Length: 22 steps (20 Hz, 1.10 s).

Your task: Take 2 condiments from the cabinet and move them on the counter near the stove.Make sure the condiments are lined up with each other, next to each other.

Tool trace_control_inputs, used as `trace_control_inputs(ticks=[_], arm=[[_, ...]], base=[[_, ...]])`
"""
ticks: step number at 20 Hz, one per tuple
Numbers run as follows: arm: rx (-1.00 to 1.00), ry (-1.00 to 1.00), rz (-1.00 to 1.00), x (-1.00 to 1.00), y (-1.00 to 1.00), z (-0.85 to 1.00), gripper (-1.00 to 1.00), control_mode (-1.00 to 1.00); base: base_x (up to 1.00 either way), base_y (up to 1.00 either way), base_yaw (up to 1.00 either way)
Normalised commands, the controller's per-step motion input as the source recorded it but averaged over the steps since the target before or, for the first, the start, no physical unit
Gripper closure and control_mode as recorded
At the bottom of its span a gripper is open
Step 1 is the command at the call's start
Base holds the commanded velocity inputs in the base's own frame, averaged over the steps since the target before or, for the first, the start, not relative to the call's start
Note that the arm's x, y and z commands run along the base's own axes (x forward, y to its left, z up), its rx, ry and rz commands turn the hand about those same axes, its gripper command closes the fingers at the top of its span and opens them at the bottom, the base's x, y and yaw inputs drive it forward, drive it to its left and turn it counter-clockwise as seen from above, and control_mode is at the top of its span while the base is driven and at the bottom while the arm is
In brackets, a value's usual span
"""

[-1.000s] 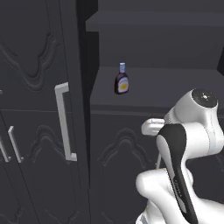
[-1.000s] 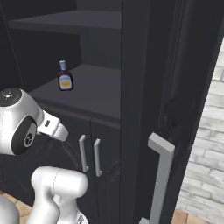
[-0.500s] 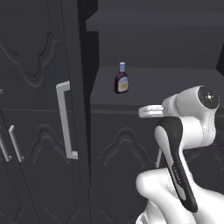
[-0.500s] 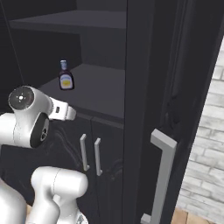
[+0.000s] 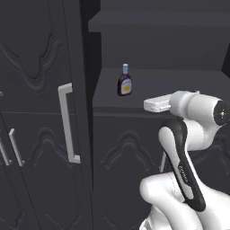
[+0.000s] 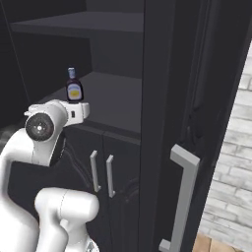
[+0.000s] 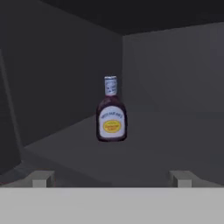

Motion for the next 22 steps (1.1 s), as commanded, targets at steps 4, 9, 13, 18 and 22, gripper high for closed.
trace_control_inputs(ticks=[4, 9, 13, 18, 22], arm=[[0.0, -0.15, 0.06, 0.24, -0.01, 0.67, -1.0, -1.0], [0.0, -0.03, 0.04, 0.15, 0.0, 0.49, -1.0, -1.0], [0.0, 0.0, 0.0, 0.03, 0.0, 0.02, -1.0, -1.0], [0.0, 0.0, 0.0, 0.02, 0.0, 0.0, -1.0, -1.0], [0.0, 0.0, -0.01, 0.0, 0.0, 0.0, -1.0, -1.0]], base=[[0.0, 0.0, 0.0], [0.0, 0.0, 0.0], [0.0, 0.0, 0.0], [0.0, 0.0, 0.0], [0.0, 0.0, 0.0]])
